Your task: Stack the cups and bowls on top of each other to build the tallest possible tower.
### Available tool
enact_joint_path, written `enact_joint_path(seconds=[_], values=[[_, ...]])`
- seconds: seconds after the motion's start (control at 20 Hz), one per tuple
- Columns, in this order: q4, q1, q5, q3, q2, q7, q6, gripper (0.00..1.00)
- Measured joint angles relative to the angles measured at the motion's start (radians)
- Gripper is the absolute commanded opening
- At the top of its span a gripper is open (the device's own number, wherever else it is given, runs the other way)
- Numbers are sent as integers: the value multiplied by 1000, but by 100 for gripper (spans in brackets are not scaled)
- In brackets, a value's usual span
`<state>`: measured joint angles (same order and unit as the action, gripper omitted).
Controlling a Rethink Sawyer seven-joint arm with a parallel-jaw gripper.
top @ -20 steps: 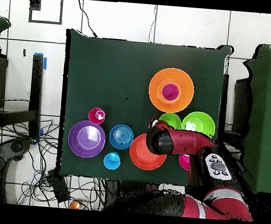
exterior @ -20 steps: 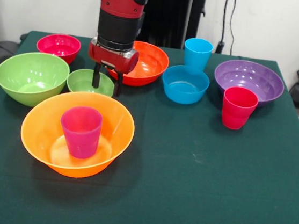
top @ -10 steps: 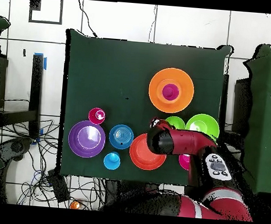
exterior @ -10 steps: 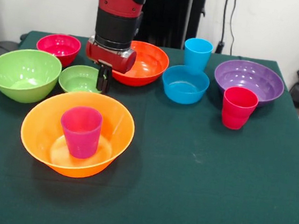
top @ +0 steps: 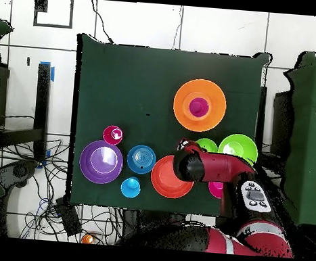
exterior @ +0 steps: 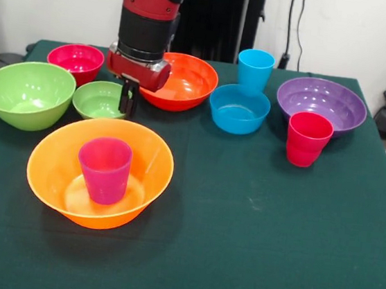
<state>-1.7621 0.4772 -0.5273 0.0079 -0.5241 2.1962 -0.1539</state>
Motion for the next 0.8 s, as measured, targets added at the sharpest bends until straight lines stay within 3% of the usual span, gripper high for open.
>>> enact_joint_path(seconds=[0.5,0.8], values=[[-1,0,0,-5,-18,0,-5,0],[-2,-16,33,-7,-117,0,-108,0]])
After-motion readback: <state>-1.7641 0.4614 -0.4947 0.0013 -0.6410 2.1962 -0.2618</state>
